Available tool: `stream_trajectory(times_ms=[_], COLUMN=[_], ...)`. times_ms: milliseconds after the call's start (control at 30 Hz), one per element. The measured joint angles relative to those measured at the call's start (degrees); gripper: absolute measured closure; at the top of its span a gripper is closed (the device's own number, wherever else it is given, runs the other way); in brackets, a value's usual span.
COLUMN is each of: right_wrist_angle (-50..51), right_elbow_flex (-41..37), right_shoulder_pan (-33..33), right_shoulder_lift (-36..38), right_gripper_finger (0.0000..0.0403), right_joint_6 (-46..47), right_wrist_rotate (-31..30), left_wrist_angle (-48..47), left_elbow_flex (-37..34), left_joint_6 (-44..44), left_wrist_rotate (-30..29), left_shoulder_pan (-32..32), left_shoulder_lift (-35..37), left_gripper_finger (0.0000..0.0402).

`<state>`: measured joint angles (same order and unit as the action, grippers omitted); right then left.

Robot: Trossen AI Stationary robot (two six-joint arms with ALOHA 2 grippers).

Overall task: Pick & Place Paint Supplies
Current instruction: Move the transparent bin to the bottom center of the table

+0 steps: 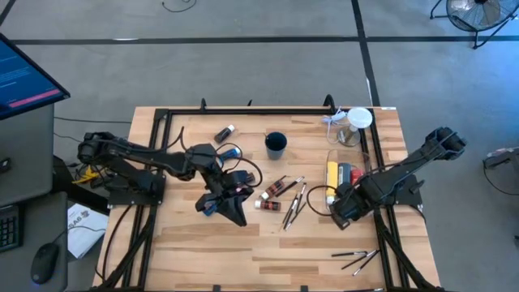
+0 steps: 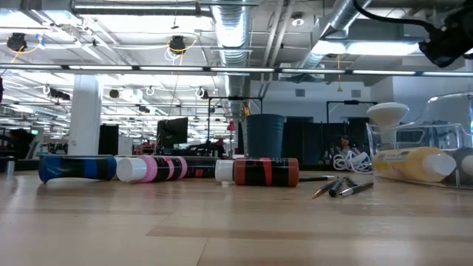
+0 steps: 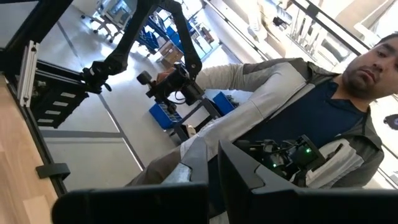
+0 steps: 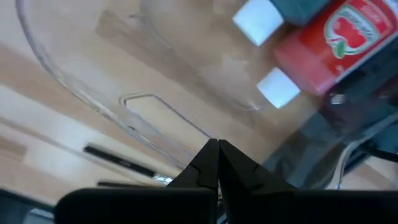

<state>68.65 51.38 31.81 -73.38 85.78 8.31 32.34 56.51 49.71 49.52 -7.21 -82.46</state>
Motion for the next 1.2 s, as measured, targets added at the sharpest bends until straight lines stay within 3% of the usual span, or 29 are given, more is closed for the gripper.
stream_trajectory(times_ms=[333,500,767,1200], right_wrist_angle=[-10.13,-16.23,-35.11,-35.90], right_elbow_flex=[0.00,0.02,0.39,13.52], right_shoulder_pan=[0.08,0.99,1.90,-4.67], right_shoulder_lift=[-1.41,-6.50,-15.24,-25.65], right_gripper_finger=[0.0403,0.0403,0.0403,0.0403], right_joint_6=[0.00,-0.75,-1.73,-16.23], right_wrist_rotate=[0.86,4.39,9.90,9.37], left_wrist_angle=[0.02,0.04,0.04,-0.13], left_elbow_flex=[0.00,0.00,0.00,-0.02], left_joint_6=[0.02,0.02,0.02,0.02], left_wrist_rotate=[-0.05,-0.03,-0.03,-0.01], left_shoulder_pan=[-0.16,-0.16,-0.60,-0.80], left_shoulder_lift=[0.00,0.00,0.00,0.00], left_gripper_finger=[0.0401,0.0401,0.0401,0.0401])
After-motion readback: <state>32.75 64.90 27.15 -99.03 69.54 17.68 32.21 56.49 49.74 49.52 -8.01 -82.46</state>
